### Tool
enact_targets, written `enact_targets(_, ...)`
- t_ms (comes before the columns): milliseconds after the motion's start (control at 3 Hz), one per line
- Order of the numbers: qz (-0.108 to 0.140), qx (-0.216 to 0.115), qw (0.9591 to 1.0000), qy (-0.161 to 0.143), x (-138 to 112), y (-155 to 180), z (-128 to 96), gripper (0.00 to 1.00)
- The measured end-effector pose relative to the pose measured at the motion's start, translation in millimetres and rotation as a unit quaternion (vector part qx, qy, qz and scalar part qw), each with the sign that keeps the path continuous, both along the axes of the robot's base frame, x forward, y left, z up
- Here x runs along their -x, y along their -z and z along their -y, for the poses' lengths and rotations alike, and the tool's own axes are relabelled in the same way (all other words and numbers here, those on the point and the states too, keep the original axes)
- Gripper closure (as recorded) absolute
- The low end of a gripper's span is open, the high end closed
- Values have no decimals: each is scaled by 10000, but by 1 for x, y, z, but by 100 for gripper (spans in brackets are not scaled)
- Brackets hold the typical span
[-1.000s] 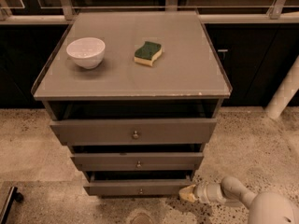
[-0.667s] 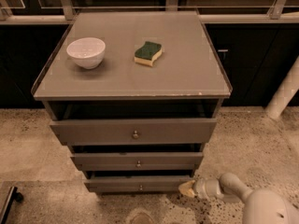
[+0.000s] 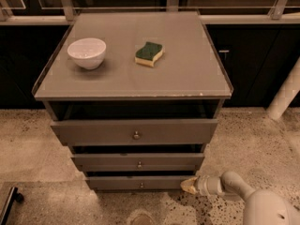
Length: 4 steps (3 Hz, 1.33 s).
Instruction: Close bottom drawer
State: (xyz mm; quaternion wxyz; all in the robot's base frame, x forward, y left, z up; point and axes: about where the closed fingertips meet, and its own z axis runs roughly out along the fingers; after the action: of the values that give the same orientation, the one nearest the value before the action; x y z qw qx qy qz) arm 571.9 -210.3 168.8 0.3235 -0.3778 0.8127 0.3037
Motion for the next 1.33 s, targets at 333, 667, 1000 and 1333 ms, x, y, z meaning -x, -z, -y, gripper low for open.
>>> enact_targets(333, 202, 40, 9998, 79, -18, -6, 0, 100)
enact_targets(667, 202, 40, 9998, 80, -15, -6, 0, 100)
enact_targets(1000, 67, -66, 9996, 263, -14, -6, 13, 100)
enact_targets(1333, 67, -67, 9996, 263, -12, -6, 13, 100)
